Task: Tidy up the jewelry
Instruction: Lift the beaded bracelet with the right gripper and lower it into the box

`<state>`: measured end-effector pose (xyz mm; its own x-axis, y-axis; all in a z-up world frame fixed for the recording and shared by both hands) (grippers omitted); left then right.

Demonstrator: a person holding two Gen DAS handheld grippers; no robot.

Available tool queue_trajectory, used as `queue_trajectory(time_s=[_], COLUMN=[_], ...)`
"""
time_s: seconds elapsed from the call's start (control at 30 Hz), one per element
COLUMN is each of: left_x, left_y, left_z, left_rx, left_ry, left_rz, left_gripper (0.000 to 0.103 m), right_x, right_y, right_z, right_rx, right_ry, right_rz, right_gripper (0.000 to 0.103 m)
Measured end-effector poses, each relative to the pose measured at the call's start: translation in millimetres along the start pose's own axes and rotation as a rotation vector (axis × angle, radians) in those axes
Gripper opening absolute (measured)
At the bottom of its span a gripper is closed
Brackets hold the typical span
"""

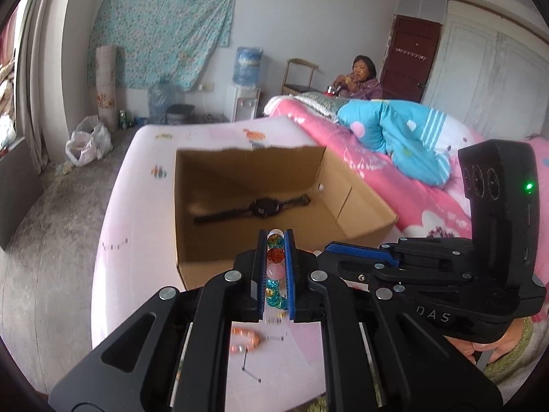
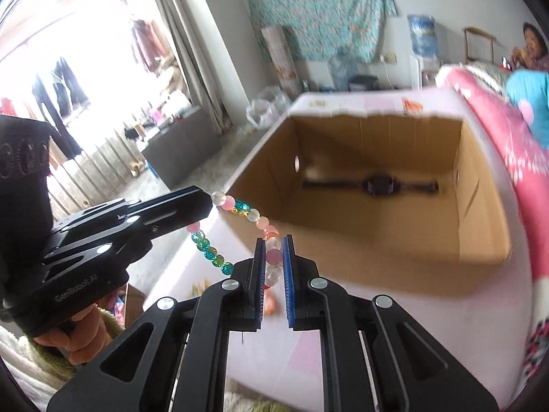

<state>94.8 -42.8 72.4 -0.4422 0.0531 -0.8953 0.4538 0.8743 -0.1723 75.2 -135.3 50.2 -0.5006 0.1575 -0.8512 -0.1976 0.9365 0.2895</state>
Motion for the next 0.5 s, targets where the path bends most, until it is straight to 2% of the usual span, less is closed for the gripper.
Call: queue_trajectory(time_s=[0.13,0.27,0.4,0.5], left_x=[-28.9,-42.5,-39.9,-26.7], left_y=[0.9,13.5,30.2,44.5], left_z=[18.5,44.1,70.6,91.3], left_rx=[0.010,0.001,-0.013,-0.026], left_ry=[-0.016,0.018,0.093,0.173], left_rz=[0.018,0.018,0.008,-0.001], left_gripper=[0.009,0.009,0.009,0.009], right_x=[-35.7,-54.9,-62.1,-56.5], right_y=[-8.7,-24.6,-40.7,-52.9], right_z=[11.1,34.4,65.3,93.6], right_rx=[-0.024,-0.036,-0.048,-0.060], right_ry=[-0.019,0.013,0.095,0.194], right_rz=[-0.003,0.013,0.047,0.092], right_gripper=[0.010,0.010,0.010,0.010])
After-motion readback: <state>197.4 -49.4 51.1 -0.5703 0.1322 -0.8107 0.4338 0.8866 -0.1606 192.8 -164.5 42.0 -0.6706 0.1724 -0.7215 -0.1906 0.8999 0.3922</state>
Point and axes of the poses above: each gripper's, at about its wrist camera, not at the fingertips, and z roughly the way its jaws point, y to its left, x to its underside, the point moved 10 cm from there along z, roughly the way its jaws point, and after that the axes turned 12 degrees about -y, right-handed, at the moved point
